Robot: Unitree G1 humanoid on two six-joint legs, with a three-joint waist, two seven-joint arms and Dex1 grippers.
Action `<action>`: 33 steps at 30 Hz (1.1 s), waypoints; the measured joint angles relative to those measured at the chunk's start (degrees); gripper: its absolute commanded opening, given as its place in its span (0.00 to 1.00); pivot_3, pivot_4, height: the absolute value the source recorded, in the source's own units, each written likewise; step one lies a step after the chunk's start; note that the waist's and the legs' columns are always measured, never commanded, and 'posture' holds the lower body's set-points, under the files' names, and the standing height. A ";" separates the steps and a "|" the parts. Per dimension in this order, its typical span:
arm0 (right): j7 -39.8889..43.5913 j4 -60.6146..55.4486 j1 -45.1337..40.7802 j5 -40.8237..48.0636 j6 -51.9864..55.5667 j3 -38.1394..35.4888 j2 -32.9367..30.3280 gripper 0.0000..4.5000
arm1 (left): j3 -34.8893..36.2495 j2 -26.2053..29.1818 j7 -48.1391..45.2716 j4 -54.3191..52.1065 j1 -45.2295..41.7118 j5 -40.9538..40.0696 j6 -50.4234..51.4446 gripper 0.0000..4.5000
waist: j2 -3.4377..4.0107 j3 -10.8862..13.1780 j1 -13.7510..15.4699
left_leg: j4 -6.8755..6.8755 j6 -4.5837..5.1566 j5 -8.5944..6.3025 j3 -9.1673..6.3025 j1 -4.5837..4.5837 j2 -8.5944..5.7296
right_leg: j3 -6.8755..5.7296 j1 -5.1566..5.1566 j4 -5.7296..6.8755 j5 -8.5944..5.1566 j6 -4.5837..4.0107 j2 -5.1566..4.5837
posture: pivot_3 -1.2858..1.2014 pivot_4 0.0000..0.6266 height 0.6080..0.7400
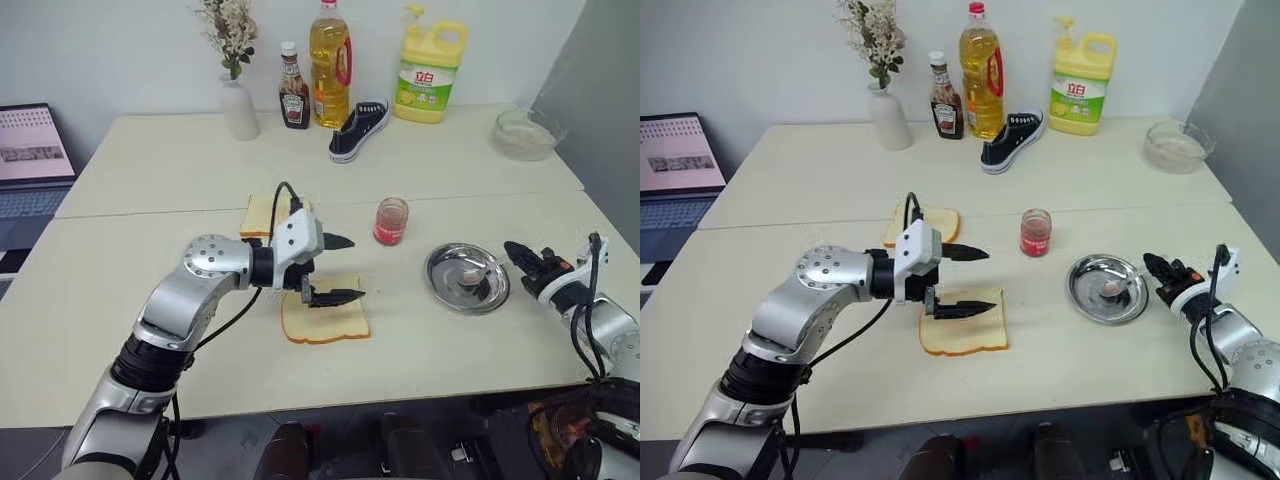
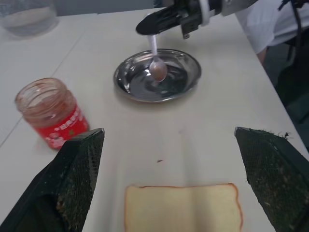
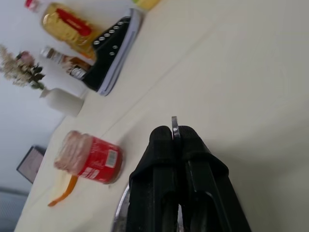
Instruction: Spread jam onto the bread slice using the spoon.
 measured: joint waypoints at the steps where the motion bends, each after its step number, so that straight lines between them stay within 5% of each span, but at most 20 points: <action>1: -0.77 -2.07 -0.60 0.21 0.43 0.43 -0.34 0.01 | 0.53 0.34 0.05 0.53 0.06 -0.04 -0.05 1.00 | 0.01 0.00 -0.13 | 0.00 0.00 0.00 -0.01 0.00 0.01 | -0.02 0.00 0.00 0.00 0.00 0.01 | 0.52 0.24 1.00; 8: -5.42 -10.31 -14.83 -2.34 -0.17 8.85 -1.71 0.01 | 3.44 -0.61 2.96 4.05 1.02 -0.04 -0.36 1.00 | 0.01 0.01 -0.45 | 0.00 0.00 0.00 -0.08 -0.06 -0.01 | -0.09 -0.02 -0.03 0.00 0.00 -0.01 | 0.52 0.24 1.00; 14: -1.71 -1.19 -24.73 -15.42 -8.66 20.35 -0.53 0.01 | 2.84 -4.36 6.14 6.10 -0.21 1.20 -1.00 1.00 | 0.00 0.01 -0.07 | 0.01 0.00 0.00 -0.10 -0.10 -0.04 | -0.12 -0.02 -0.08 0.01 -0.01 -0.06 | 0.52 0.24 1.00; 33: 7.34 10.31 -28.46 -31.80 -19.80 29.57 8.64 0.01 | 3.04 -4.92 9.77 3.56 1.81 1.95 0.05 1.00 | 0.01 0.01 0.32 | 0.01 -0.01 0.00 -0.16 -0.47 -0.02 | -0.18 -0.45 0.12 0.20 -0.31 -0.09 | 0.52 0.24 1.00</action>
